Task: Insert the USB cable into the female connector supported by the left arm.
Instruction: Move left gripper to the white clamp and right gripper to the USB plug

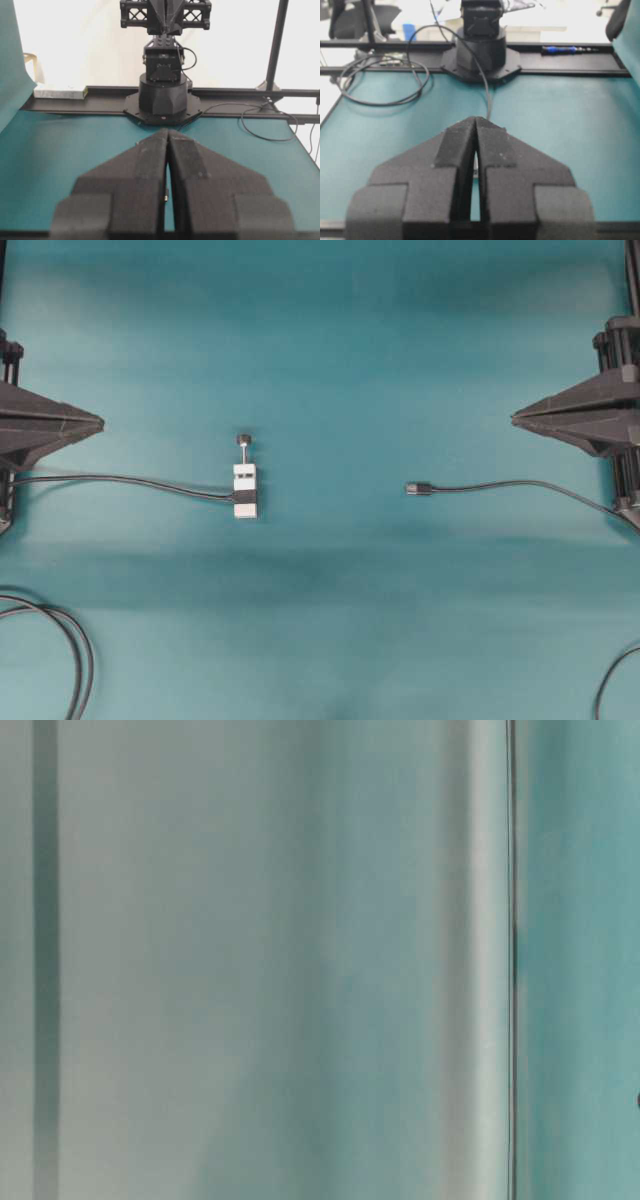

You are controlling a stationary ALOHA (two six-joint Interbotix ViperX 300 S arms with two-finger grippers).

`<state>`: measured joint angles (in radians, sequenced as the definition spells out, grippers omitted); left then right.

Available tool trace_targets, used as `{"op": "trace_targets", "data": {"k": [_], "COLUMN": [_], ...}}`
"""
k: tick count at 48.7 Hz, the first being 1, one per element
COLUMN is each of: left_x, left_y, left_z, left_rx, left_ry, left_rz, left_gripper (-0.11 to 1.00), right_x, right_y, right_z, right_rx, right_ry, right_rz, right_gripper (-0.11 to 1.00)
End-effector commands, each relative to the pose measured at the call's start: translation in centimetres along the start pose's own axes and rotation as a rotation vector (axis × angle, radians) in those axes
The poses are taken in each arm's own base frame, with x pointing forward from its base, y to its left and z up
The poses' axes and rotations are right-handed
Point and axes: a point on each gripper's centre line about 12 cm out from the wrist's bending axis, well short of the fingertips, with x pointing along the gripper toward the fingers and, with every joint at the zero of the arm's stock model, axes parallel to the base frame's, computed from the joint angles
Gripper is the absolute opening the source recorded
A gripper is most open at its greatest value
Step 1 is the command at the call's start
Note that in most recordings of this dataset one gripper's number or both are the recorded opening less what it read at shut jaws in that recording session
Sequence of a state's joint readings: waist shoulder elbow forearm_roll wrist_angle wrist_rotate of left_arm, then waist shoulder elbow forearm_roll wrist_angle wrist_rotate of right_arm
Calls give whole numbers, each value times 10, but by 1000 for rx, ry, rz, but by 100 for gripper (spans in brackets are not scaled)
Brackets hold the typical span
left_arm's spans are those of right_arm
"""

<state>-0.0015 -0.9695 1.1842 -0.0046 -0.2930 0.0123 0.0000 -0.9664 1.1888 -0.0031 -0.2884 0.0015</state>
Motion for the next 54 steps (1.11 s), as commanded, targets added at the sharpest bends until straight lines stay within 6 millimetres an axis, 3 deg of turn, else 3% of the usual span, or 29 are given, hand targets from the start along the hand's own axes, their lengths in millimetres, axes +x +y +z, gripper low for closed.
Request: {"op": "trace_targets", "data": {"k": [1, 13, 23, 41, 47, 54], "left_x": [4, 10, 14, 19, 20, 27], "left_y": [-1, -6, -6, 1, 1, 2], "left_z": [3, -10, -50, -121, -135, -148], "left_rx": [-3, -8, -37, -33, -30, -20], "left_ry": [17, 130, 273, 522, 532, 509], "left_rz": [-3, -27, -20, 17, 18, 18], "left_gripper": [1, -1, -1, 2, 16, 51], "right_x": [3, 8, 20, 33, 28, 24], "right_y": [1, 2, 1, 0, -1, -1], "right_z": [9, 1, -19, -110, -134, -147], "right_rx": [8, 65, 109, 185, 187, 189], "right_ry": [-26, 66, 164, 502, 559, 561], "right_rz": [7, 6, -5, -46, -56, -56], "right_gripper": [0, 0, 0, 0, 0, 0]}}
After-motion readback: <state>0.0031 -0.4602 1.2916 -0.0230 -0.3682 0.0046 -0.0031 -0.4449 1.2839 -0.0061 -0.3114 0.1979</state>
